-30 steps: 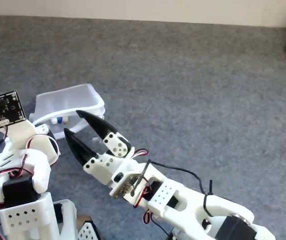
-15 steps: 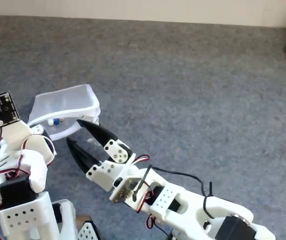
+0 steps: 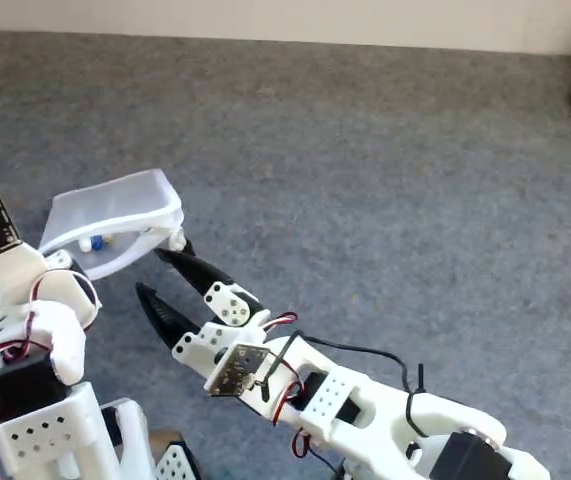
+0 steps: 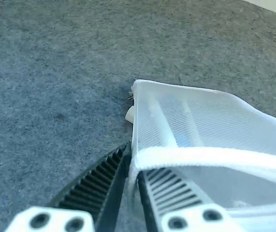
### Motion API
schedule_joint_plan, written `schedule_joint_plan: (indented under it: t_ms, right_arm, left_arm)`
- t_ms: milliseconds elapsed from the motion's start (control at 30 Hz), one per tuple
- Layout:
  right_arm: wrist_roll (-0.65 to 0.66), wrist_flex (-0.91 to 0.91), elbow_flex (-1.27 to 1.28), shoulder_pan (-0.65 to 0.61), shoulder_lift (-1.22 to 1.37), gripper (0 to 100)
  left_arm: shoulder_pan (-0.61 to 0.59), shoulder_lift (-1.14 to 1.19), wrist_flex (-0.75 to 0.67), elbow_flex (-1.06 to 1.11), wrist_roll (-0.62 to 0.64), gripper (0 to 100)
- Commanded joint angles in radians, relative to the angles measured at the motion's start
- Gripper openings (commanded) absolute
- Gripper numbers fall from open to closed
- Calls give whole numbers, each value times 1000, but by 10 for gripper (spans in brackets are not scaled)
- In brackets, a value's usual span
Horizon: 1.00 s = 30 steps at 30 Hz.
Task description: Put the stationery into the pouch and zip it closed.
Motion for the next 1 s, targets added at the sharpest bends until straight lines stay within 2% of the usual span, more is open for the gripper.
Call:
schedule_joint_plan:
  t_ms: [0, 133, 300, 433, 700, 833, 967]
  right_arm:
    - [14, 5, -12, -2, -12, 152]
    - [14, 58, -10, 1, -107, 152]
    - [0, 464, -18, 48, -346, 152]
    - [-103, 788, -24, 33, -489, 152]
    - [-118, 1316, -225, 30, -544, 152]
    - [-118, 1529, -326, 24, -542, 152]
    - [-118, 1653, -375, 24, -542, 152]
  left_arm:
    - [-24, 5, -29, -13, 17, 14]
    - [-24, 5, -29, -13, 17, 14]
    - [-24, 5, -37, -13, 17, 14]
    - [-24, 5, -37, -13, 17, 14]
    - [-24, 5, -37, -12, 17, 14]
    - [-24, 5, -37, -12, 15, 14]
    - [-22, 5, -37, -12, 15, 14]
